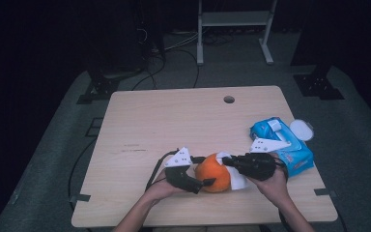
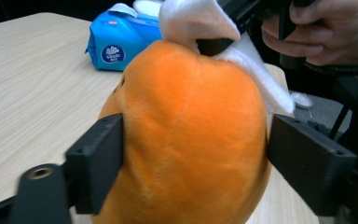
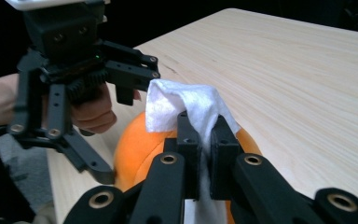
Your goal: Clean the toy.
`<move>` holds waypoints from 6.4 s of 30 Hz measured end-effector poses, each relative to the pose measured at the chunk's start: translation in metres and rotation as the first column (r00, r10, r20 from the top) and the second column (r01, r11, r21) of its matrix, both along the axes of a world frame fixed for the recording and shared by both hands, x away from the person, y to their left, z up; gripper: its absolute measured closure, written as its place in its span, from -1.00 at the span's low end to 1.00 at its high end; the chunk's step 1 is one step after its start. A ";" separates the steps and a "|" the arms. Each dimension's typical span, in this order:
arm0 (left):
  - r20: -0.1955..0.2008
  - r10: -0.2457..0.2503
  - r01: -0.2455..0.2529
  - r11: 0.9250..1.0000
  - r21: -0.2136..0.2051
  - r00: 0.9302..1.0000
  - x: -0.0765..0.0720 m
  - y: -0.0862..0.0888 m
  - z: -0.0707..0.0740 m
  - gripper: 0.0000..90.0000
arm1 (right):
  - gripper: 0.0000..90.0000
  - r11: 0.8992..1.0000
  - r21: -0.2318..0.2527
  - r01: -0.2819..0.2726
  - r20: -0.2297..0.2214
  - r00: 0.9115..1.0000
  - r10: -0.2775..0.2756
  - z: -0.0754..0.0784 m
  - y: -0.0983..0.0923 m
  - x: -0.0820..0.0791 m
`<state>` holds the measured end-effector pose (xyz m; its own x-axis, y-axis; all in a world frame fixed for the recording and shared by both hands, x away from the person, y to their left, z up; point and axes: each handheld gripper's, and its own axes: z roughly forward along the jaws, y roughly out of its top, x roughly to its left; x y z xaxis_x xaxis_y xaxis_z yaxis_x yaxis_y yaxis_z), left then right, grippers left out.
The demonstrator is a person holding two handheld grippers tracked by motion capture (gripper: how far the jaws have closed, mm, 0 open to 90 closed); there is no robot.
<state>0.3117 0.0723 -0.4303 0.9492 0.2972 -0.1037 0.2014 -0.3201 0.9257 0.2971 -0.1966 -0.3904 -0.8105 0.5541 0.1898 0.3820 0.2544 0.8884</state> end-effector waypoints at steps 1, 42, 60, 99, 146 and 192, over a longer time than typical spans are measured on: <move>0.002 0.018 -0.018 1.000 -0.001 1.000 0.001 -0.001 0.000 -0.68 | 0.88 1.000 -0.001 0.000 0.000 1.000 0.000 0.000 0.000 0.000; -0.015 -0.035 0.035 0.999 0.002 0.999 -0.002 -0.011 -0.011 -0.77 | 0.88 0.998 -0.048 -0.051 0.035 0.998 0.053 0.003 0.015 -0.007; 0.112 -0.045 0.037 0.997 0.072 0.993 -0.015 -0.026 -0.013 -0.32 | 0.88 0.995 -0.093 -0.036 0.047 0.998 0.040 0.004 0.019 -0.005; -0.146 0.125 -0.138 0.987 -0.085 0.981 0.009 -0.002 -0.018 -0.57 | 0.88 0.997 -0.071 -0.008 0.023 1.000 0.010 0.000 -0.004 -0.006; 0.139 0.037 -0.048 0.996 0.079 0.990 -0.021 -0.036 -0.017 -0.35 | 0.88 0.991 -0.093 0.100 0.039 0.995 -0.097 0.000 -0.023 0.006; 0.048 0.071 -0.072 0.997 0.021 0.996 -0.007 -0.026 -0.016 -0.46 | 0.89 0.997 -0.059 0.044 0.008 0.999 -0.043 0.000 -0.026 0.002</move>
